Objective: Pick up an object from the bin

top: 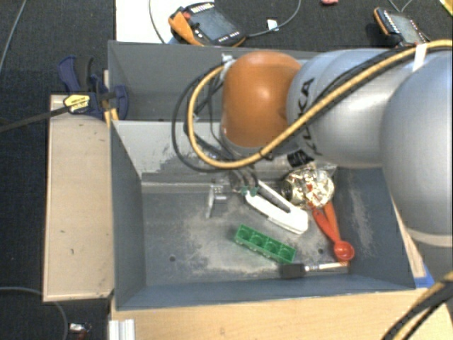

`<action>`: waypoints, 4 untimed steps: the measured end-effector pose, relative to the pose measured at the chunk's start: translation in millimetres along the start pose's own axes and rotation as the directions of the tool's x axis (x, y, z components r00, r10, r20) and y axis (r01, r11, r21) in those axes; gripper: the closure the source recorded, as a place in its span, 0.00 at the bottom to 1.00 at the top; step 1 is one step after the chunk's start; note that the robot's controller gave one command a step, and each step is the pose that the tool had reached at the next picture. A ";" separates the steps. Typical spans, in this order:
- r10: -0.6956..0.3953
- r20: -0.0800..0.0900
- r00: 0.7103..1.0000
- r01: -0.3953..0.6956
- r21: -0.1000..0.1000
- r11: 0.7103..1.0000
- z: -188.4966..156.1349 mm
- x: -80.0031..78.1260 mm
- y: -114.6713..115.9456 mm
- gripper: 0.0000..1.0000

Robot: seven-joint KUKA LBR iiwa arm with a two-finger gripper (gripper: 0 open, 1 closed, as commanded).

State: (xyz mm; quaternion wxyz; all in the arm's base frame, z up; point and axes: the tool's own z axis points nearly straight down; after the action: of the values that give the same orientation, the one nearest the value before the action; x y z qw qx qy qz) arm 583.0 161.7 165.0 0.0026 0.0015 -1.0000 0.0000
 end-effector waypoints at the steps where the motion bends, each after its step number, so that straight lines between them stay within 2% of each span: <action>1: 0.003 0.007 1.000 -0.003 -0.001 1.000 -4.3 -1.8 -0.5 0.00; 2: -0.287 0.013 0.958 0.287 -0.001 0.958 -8.5 1.9 22.9 0.00; 3: 0.079 0.011 0.997 -0.079 -0.003 0.997 22.7 32.0 2.1 0.00; 4: -0.231 0.015 0.973 0.231 0.000 0.973 43.2 51.8 -21.3 0.00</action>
Offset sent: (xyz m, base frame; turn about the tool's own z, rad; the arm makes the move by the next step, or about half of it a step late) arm -0.0027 0.0220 0.0076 -0.2926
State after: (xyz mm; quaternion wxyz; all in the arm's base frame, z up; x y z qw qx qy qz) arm 531.1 140.3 122.0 -0.0051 0.1178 -0.9930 -0.0014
